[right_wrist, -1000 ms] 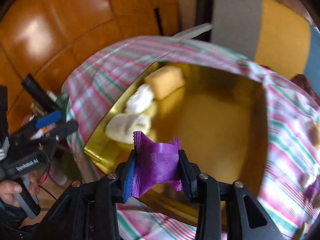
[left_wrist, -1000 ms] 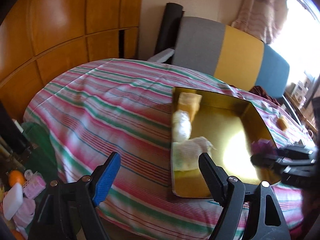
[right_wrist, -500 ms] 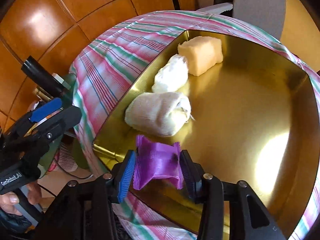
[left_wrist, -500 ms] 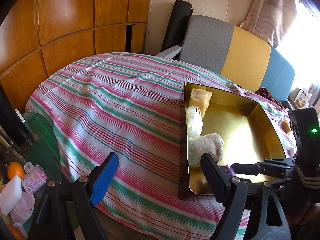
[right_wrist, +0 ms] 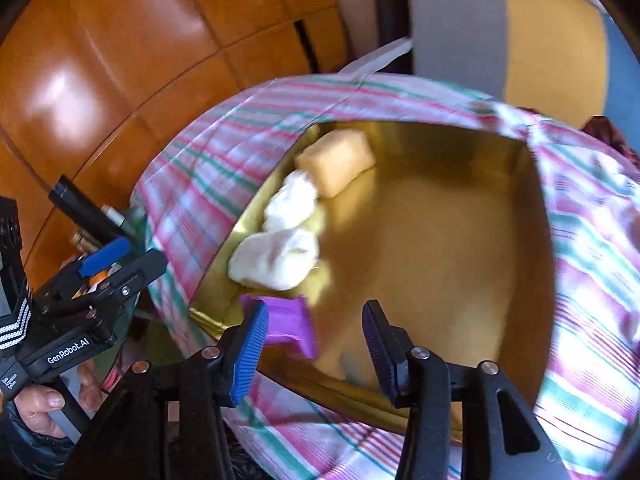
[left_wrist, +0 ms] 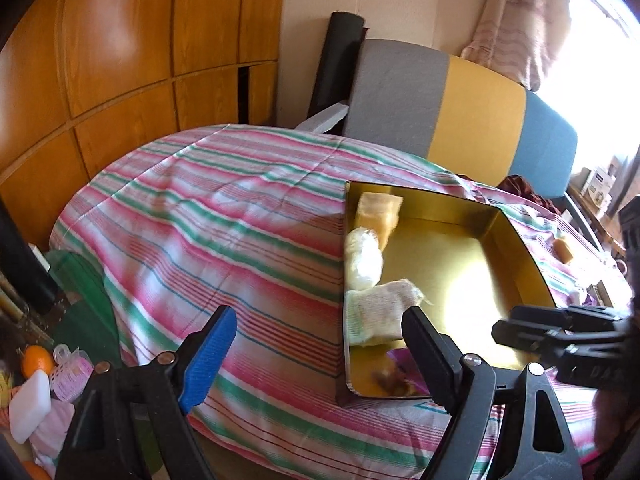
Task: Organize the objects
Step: 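Carry the purple packet into the gold tray and release it with the right gripper, then move both tools back over the remaining items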
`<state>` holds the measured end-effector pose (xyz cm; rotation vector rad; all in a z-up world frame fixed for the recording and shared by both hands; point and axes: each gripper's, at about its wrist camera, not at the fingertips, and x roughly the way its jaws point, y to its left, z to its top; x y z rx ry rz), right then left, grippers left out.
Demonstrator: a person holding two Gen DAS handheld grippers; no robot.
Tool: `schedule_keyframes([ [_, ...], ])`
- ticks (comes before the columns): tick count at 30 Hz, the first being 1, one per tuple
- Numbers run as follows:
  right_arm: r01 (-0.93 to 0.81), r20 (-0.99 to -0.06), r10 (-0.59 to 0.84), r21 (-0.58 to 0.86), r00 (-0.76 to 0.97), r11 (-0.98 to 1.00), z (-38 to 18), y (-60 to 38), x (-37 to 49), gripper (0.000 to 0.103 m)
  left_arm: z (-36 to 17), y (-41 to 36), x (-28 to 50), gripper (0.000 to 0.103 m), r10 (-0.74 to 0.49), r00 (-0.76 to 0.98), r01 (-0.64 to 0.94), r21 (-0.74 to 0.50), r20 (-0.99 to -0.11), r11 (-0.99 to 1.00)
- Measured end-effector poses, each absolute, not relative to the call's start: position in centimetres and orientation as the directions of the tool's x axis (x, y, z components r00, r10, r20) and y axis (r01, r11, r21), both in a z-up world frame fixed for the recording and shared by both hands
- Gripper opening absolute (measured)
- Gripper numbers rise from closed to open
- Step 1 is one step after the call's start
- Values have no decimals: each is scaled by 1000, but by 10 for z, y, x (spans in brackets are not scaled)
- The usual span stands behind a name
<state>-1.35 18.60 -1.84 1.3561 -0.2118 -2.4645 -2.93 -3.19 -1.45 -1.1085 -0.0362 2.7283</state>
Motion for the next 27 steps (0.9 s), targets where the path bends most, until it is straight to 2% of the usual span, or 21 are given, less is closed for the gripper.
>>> schedule_keyframes([
  [3, 156, -789, -295, 251, -539, -955, -10, 205, -4, 60, -10, -22, -25, 86, 201, -704, -200, -82, -681, -976],
  [9, 60, -784, -218, 226, -581, -972, -2, 251, 11, 67, -4, 0, -19, 87, 227, -701, -256, -60, -676, -965],
  [20, -153, -792, -43, 170, -609, -974, 1, 348, 39, 68, 2, 46, -12, 88, 277, -681, -367, -11, -678, -930],
  [27, -377, -787, 139, 127, -601, -917, 8, 437, 69, 68, 10, 89, -12, 89, 338, -661, -463, 9, -670, -886],
])
